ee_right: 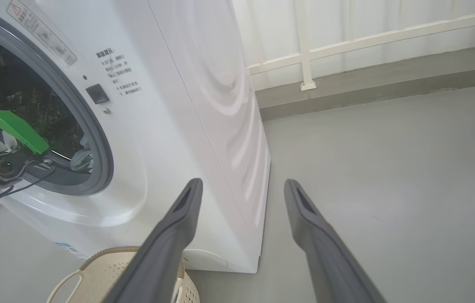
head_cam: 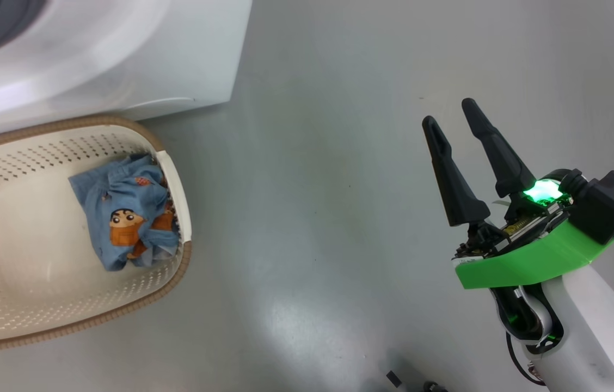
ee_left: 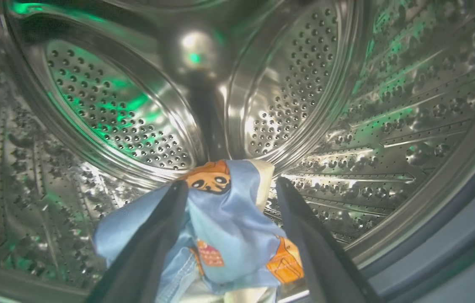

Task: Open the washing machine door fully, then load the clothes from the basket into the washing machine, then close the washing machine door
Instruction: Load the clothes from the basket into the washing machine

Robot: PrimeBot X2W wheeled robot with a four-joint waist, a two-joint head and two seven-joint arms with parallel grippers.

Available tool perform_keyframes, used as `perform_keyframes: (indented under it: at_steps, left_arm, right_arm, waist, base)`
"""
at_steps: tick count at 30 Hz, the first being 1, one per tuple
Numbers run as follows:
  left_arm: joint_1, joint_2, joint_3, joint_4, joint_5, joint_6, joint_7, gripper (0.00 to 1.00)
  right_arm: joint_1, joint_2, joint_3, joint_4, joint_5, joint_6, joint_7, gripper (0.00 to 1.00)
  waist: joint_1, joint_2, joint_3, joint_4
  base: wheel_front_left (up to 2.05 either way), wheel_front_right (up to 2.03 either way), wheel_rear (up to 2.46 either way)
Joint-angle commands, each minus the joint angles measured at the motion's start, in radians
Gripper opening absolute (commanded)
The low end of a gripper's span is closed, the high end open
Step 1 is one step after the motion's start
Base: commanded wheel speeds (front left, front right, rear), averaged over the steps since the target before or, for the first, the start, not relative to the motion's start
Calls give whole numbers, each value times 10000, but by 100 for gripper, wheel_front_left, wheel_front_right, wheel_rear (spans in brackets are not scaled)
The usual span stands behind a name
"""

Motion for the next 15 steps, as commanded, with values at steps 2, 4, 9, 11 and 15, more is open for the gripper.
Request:
perform_keyframes:
  at_steps: [2,4,9,11,15]
  left_arm:
    - [632,257,432,-769,103,69,-51,100]
    - [1043,142,627,-1065,248,64,-51,100]
    - [1862,-170,1130,-1595,542,51,-52,100]
    - [2162,-327,1347,-1796,613,43,-52,100]
    - [2610,-541,1594,-2077,740,29,-52,100]
  right_arm:
    - [252,-154,73,-191,22,73,-80,100]
    - [273,-179,46,-169,39,73,-80,100]
    - [308,-291,-40,-102,97,73,-80,100]
    - [325,-349,-87,-49,136,73,-80,100]
    - [378,-425,-150,41,188,73,-80,100]
  waist:
    - [0,0,-161,95]
    - [0,0,-273,138]
    - [0,0,-633,247]
    - [0,0,-816,296]
    - [0,0,-1113,377]
  base:
    - [0,0,0]
    - [0,0,0]
    - [0,0,0]
    - [0,0,0]
    - [0,0,0]
